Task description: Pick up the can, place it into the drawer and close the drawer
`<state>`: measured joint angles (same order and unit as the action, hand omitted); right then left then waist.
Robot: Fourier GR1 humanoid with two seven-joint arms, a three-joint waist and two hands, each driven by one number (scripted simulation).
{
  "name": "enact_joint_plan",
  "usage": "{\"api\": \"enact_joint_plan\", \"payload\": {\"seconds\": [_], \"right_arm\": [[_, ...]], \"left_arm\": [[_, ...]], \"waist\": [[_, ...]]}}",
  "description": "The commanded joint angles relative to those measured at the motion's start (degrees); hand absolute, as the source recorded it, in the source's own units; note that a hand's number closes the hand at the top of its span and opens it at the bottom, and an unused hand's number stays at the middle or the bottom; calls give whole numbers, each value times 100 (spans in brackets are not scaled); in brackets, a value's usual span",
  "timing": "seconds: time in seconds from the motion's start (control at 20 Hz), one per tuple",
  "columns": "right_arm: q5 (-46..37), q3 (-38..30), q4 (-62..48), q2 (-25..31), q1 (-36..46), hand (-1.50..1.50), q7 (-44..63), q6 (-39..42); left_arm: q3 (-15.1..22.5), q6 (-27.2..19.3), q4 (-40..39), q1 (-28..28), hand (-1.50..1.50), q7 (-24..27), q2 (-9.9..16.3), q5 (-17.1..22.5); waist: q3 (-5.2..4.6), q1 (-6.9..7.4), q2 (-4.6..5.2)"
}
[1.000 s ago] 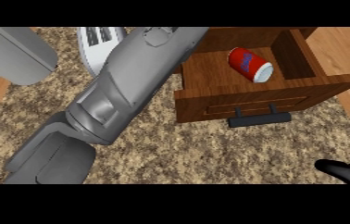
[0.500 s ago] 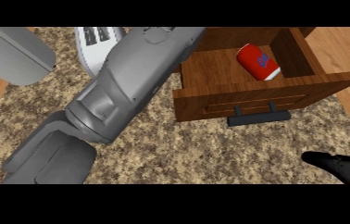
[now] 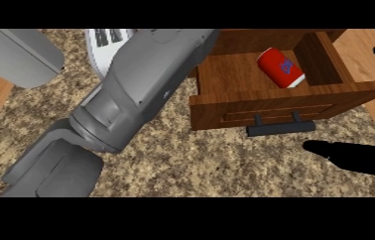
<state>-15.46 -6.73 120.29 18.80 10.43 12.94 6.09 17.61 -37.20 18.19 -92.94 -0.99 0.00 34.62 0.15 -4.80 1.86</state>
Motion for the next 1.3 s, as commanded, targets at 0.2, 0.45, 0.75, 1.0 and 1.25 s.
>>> {"api": "enact_joint_plan", "payload": {"seconds": [0.2, 0.45, 0.75, 1.0, 1.25], "right_arm": [[-1539, 767, -1356, 196, 621, -150, -663, -272], [-2451, 1214, -2407, 34, 1048, -150, -848, -711], [-3414, 1650, -3722, -227, 1635, -150, -984, -1222], [-3792, 1562, -5245, -547, 2205, -150, -1473, -2050], [-4138, 1308, -6525, -820, 2915, -150, -1469, -2782]], "left_arm": [[105, -116, -27, -70, -150, 164, 0, 110], [9, 125, -268, -233, -150, 174, 57, -68], [-147, 366, -315, -104, -150, 191, 130, -61], [-178, 612, -136, 10, -150, 117, 377, -131], [-153, 303, 81, 182, -150, -20, 444, -261]], "waist": [[0, 243, -43], [-7, 457, -80], [-9, 485, -87], [-7, 581, -88], [-9, 692, -130]]}}
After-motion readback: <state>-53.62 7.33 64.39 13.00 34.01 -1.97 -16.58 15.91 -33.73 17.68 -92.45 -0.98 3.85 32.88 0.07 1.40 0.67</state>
